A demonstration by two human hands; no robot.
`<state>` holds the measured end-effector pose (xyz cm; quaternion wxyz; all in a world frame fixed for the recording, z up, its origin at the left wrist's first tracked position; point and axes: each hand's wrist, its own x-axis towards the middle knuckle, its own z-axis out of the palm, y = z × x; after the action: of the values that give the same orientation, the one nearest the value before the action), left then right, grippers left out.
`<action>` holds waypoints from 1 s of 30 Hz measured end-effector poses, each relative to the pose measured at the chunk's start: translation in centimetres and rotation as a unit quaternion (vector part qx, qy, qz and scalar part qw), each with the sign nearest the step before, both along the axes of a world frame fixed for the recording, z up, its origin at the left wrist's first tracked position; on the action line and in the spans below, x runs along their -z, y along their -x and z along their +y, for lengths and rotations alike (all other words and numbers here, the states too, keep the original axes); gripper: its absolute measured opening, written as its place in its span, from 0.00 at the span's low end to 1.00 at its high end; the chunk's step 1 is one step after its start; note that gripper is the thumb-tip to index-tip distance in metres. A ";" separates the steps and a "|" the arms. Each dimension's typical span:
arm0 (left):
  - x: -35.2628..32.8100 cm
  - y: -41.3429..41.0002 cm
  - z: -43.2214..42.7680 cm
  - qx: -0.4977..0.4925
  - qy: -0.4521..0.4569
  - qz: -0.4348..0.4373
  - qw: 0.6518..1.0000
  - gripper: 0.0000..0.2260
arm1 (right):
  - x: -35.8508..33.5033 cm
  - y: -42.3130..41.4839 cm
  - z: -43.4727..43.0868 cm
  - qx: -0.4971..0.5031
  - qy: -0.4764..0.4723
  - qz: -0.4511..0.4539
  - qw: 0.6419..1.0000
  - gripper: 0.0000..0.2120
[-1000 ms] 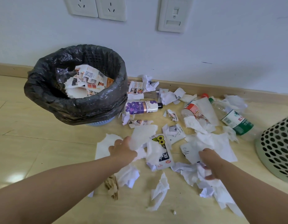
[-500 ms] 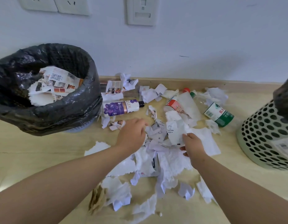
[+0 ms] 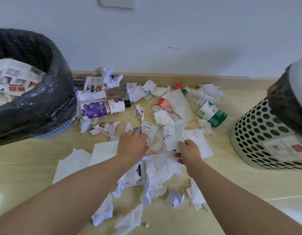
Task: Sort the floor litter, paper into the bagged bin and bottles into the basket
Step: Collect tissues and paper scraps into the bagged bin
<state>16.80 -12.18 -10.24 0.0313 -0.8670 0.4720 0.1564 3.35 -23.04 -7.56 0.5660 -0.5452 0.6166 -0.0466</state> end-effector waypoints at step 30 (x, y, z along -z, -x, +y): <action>-2.2 -0.6 2.9 -0.027 0.043 -0.051 0.997 0.13 | -3.3 -0.4 1.4 0.044 -0.050 -0.082 0.994 0.07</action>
<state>17.39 -9.27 -8.09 0.0142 -0.8868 0.4526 0.0921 3.71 -21.68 -4.25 0.6383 -0.4833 0.5931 -0.0848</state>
